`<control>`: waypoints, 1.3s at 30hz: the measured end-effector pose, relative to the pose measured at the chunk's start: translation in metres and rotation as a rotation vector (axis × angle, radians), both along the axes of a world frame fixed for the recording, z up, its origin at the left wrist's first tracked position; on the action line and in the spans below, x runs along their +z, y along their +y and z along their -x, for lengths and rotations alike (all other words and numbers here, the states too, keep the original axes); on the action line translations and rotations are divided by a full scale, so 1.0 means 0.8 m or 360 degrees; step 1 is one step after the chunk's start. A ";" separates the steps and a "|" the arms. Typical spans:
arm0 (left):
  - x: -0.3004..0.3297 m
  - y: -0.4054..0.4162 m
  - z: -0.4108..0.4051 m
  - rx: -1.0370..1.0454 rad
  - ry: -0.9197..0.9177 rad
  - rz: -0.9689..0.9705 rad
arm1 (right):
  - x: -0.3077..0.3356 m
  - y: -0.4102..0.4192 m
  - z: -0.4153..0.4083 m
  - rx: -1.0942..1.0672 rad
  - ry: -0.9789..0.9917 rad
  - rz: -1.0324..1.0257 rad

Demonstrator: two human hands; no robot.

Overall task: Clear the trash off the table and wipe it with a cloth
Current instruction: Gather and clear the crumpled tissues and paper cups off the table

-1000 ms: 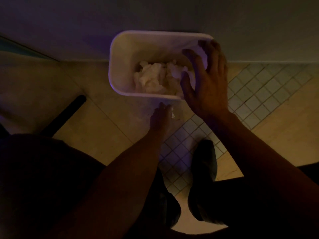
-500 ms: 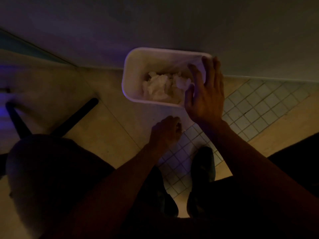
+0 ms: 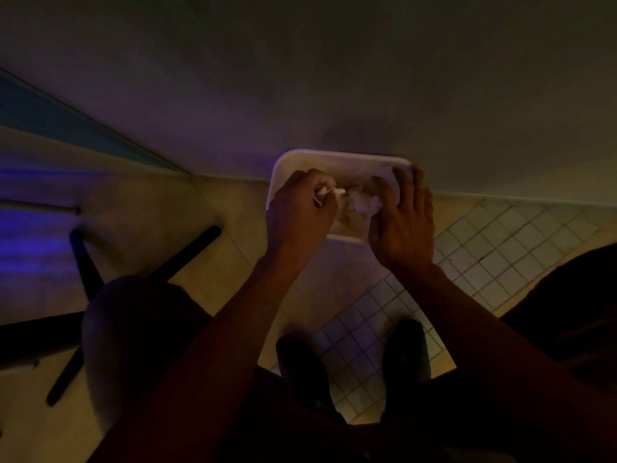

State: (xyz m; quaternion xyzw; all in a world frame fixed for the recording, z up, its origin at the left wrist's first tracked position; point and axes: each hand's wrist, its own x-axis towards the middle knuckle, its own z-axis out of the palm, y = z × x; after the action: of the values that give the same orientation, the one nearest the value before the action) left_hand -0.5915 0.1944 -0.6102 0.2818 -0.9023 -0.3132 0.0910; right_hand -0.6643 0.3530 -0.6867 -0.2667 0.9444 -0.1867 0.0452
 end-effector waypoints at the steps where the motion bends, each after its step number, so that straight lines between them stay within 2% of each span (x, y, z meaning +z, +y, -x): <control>1: -0.006 -0.002 0.011 -0.0013 -0.0077 0.0043 | 0.001 -0.001 0.000 0.0007 -0.0007 -0.0018; 4: -0.030 -0.004 0.038 -0.0095 -0.0458 0.0090 | 0.003 -0.004 0.000 0.0018 -0.0041 -0.0076; 7: -0.050 0.002 0.043 -0.0205 -0.0727 -0.0074 | 0.003 -0.001 0.001 0.0016 -0.0051 -0.0164; 10: -0.057 0.004 0.033 -0.0217 -0.0672 -0.0064 | 0.005 -0.001 0.002 0.0037 -0.0101 -0.0264; 14: -0.025 0.003 0.019 -0.0304 -0.0669 0.0054 | 0.034 -0.003 0.009 0.0068 -0.0242 -0.0401; 20: 0.103 0.025 -0.009 -0.0297 -0.0909 -0.0087 | 0.161 0.004 -0.004 0.0128 -0.0555 -0.0502; 25: 0.231 0.038 -0.028 -0.0247 -0.0868 -0.0271 | 0.302 0.011 -0.015 0.0175 -0.0788 -0.0515; 30: 0.358 0.051 -0.048 -0.0102 -0.0794 -0.0370 | 0.441 0.018 -0.023 0.0225 -0.0809 -0.0415; 34: 0.468 0.073 -0.067 -0.0070 -0.0800 -0.0338 | 0.553 0.026 -0.032 0.0289 -0.0774 -0.0319; 39: 0.579 0.098 -0.100 0.0080 -0.0662 -0.0348 | 0.662 0.026 -0.046 0.0381 -0.0825 -0.0205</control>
State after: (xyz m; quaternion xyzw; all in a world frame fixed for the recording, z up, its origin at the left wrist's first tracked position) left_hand -0.5116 0.2729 -0.1468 0.3707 -0.8551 -0.3419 -0.1200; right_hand -0.6275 0.3741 -0.1568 -0.3161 0.8732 -0.1817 0.3235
